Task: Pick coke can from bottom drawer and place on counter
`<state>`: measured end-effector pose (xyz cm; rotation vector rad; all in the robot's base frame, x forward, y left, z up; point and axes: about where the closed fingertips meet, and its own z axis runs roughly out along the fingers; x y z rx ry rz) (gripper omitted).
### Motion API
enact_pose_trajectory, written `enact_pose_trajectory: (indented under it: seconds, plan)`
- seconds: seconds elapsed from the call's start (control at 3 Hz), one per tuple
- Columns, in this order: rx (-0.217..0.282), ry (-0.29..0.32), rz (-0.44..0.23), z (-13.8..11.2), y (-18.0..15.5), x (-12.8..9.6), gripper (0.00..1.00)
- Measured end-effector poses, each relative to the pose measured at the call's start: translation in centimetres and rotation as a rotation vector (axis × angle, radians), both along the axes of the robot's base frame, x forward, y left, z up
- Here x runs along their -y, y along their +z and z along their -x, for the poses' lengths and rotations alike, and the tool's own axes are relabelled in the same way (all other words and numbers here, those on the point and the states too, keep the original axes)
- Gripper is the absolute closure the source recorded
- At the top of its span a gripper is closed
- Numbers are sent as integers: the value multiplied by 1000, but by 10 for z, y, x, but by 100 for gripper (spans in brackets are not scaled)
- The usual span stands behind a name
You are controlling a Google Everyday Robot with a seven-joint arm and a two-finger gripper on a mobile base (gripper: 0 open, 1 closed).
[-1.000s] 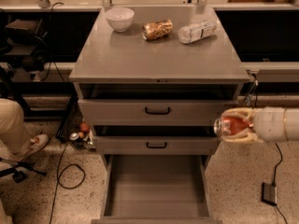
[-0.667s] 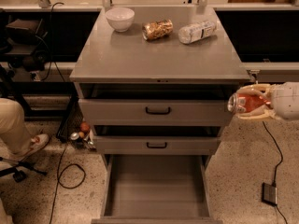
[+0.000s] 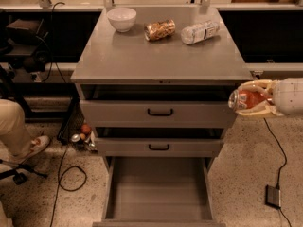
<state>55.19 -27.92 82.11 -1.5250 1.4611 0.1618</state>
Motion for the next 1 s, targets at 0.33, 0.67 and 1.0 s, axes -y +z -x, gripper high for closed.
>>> enact_pose_trajectory:
  seconds: [0.33,0.67,1.0]
  plan:
    - [-16,-8,-35,-22,30,2,100]
    - [-29,-14,-38,-51,63,1,100]
    - [-95,5,-39,-94,82,-24,100]
